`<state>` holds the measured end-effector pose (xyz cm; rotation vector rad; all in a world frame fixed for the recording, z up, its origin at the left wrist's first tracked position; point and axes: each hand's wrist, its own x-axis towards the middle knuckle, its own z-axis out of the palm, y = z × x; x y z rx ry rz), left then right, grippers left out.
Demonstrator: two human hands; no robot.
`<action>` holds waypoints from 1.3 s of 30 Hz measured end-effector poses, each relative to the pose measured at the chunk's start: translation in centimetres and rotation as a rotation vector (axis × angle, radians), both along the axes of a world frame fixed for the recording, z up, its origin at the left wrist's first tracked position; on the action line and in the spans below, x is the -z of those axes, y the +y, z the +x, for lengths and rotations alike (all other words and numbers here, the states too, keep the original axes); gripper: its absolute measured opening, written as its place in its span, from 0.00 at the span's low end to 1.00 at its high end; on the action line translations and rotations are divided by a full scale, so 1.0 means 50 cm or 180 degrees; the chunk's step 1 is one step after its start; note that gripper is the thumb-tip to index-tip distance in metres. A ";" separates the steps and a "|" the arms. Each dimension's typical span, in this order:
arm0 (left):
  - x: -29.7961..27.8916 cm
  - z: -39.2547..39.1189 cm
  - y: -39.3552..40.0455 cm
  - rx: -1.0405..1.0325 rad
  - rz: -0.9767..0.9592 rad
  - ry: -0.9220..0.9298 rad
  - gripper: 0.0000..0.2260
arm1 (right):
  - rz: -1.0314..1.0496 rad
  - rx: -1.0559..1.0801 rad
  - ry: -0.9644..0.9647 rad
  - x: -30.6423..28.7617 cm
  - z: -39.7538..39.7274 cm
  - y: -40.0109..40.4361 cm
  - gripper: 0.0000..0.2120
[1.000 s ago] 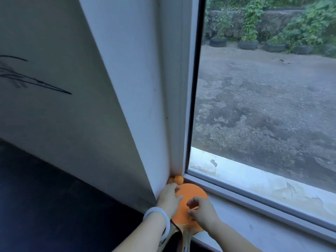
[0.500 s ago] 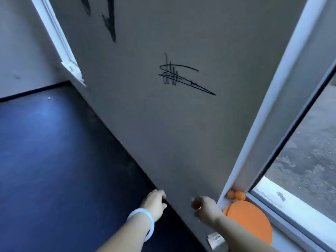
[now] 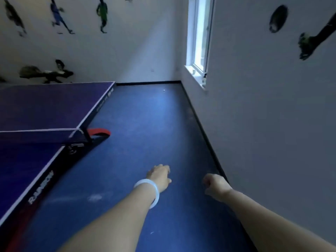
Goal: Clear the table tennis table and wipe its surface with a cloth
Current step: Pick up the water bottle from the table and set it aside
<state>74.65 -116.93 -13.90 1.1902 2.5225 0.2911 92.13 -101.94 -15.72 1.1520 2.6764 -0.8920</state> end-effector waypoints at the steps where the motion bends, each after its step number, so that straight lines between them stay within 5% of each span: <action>1: -0.011 -0.044 -0.037 -0.0142 0.0016 -0.0019 0.15 | 0.0030 -0.0142 0.0016 -0.011 -0.058 -0.019 0.10; 7: -0.046 -0.273 -0.236 -0.1053 0.0068 -0.0059 0.18 | 0.0203 -0.1124 -0.0127 -0.057 -0.380 -0.119 0.21; 21: -0.114 -0.648 -0.509 -0.2693 -0.0295 0.0021 0.20 | 0.0092 -0.2840 -0.0056 -0.057 -1.036 -0.298 0.24; 31: -0.062 -0.798 -0.677 -0.3497 -0.0193 -0.0073 0.22 | 0.0161 -0.3821 -0.0289 -0.009 -1.323 -0.501 0.24; 39: 0.015 -1.007 -0.846 -0.3800 -0.0202 -0.0317 0.23 | 0.0208 -0.3986 -0.0454 0.001 -1.563 -0.680 0.26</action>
